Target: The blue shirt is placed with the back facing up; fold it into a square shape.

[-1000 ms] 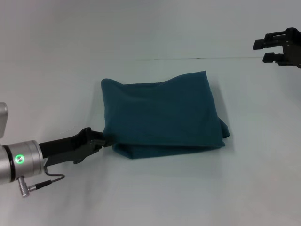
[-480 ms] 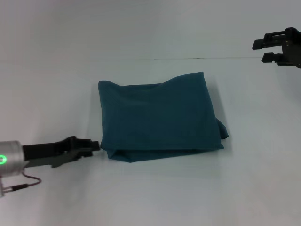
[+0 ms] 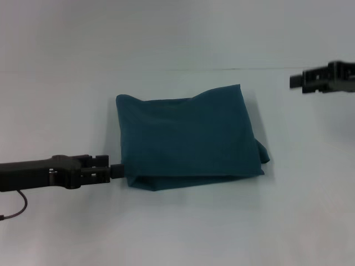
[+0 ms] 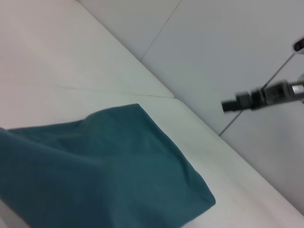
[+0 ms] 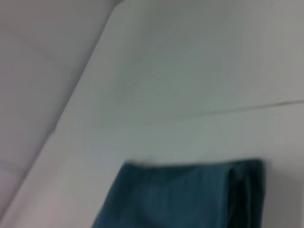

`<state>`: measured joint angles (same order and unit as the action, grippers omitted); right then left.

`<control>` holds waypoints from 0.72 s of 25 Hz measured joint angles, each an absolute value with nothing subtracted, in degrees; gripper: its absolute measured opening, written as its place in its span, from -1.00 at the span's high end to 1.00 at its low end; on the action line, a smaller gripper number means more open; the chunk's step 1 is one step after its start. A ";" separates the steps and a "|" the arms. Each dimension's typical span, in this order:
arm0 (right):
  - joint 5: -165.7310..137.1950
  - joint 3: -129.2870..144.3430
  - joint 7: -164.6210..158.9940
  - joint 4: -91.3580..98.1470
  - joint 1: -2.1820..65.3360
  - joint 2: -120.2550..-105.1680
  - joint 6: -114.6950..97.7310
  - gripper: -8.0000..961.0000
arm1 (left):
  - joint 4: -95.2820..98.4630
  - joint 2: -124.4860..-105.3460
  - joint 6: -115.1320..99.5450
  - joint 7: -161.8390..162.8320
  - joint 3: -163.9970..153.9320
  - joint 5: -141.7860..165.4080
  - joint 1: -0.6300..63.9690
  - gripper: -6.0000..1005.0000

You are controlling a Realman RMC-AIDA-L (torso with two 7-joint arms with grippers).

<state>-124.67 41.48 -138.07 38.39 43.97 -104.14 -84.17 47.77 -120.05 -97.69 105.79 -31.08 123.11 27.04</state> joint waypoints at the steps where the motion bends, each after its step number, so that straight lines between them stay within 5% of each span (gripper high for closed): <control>1: -125.51 42.13 -135.00 38.98 43.81 -104.21 -86.15 -0.15 | 47.87 -119.87 -97.84 105.72 -30.93 123.08 27.16 -0.30; 5: -130.87 44.13 -125.95 42.34 43.33 -106.32 -90.91 -0.15 | 49.15 -119.55 -98.42 105.22 -30.70 122.73 27.62 -0.49; 10: -136.92 46.22 -119.34 49.53 42.89 -112.99 -90.43 -0.15 | 49.47 -119.20 -98.29 104.07 -33.26 123.17 29.57 -0.89; 13: -139.27 47.68 -119.47 53.48 43.85 -116.78 -89.99 -0.15 | 49.48 -119.00 -98.09 104.34 -34.15 123.18 30.21 -0.90; 15: -137.70 47.67 -119.90 53.84 44.87 -118.06 -90.86 -0.16 | 49.48 -118.92 -98.04 104.51 -34.36 123.19 30.84 -0.91; 18: -132.50 47.96 -119.69 53.56 45.56 -118.05 -93.63 -0.20 | 49.48 -118.91 -98.08 104.58 -34.41 123.22 31.25 -0.92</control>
